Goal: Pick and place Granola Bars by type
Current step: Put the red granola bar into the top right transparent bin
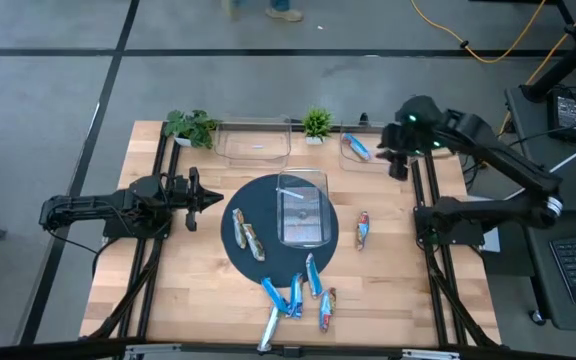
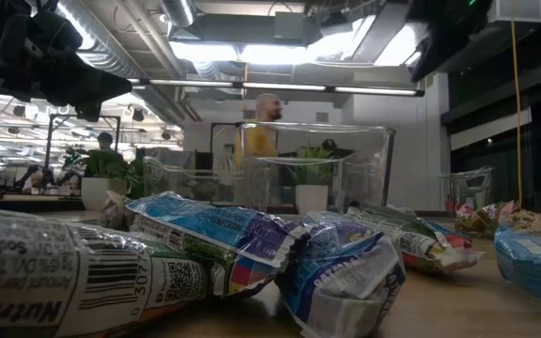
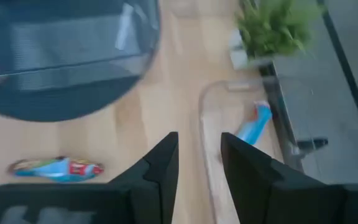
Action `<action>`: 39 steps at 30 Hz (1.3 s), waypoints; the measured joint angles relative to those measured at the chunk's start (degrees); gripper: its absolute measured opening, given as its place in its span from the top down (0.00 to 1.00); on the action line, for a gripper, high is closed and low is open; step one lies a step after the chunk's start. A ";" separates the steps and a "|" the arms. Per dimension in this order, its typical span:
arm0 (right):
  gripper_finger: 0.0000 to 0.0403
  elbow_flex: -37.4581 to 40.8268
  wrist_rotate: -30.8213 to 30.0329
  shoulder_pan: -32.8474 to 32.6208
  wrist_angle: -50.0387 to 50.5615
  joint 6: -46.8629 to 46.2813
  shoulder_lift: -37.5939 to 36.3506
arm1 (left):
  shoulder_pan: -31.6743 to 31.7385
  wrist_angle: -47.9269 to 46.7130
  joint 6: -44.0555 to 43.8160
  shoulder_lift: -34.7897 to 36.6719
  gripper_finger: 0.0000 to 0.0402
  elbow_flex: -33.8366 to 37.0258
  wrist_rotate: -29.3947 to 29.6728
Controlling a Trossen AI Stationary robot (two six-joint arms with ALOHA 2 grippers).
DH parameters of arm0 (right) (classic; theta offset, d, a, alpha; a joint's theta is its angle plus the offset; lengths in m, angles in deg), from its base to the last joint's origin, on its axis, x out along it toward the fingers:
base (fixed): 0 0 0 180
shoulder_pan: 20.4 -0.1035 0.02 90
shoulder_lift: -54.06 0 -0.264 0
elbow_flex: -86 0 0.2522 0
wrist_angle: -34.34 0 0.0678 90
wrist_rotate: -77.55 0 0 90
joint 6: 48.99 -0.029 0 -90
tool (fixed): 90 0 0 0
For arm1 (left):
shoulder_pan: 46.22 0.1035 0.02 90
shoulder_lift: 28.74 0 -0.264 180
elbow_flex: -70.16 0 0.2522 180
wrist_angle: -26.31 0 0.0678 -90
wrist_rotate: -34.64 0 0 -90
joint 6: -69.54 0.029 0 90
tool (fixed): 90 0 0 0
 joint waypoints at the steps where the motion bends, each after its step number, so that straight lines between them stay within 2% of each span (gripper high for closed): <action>1: 0.69 0.00 0.87 -1.05 0.60 0.00 -1.40 | 0.00 0.00 0.00 0.01 0.97 0.00 0.00; 5: 0.69 0.00 7.15 -5.23 2.43 0.02 -5.63 | 0.01 -0.01 0.00 -0.01 0.97 0.00 0.00; 10: 0.69 0.00 8.27 -11.55 5.72 0.04 -6.80 | 0.00 0.01 0.00 -0.01 0.97 0.00 0.00; 15: 0.69 0.00 5.45 -15.83 7.19 0.04 -4.79 | 0.00 0.00 0.00 -0.01 0.97 0.00 0.00; 20: 0.69 0.00 3.69 -17.06 7.24 2.38 -2.11 | 0.02 0.01 0.00 0.01 0.97 0.00 0.00; 24: 0.68 0.00 -1.90 -17.06 7.55 3.06 0.76 | 0.01 0.01 0.00 -0.01 0.97 0.00 0.00; 27: 0.63 0.00 -2.33 -17.04 8.32 3.02 2.90 | 0.02 0.01 0.00 -0.01 0.97 0.00 0.00; 35: 0.36 0.00 -1.94 -17.04 8.73 2.84 7.09 | 0.00 -0.01 0.00 -0.01 0.97 0.00 0.00; 39: 0.28 0.00 -1.76 -17.75 8.76 2.78 9.66 | 0.01 0.01 0.00 -0.01 0.97 0.00 0.00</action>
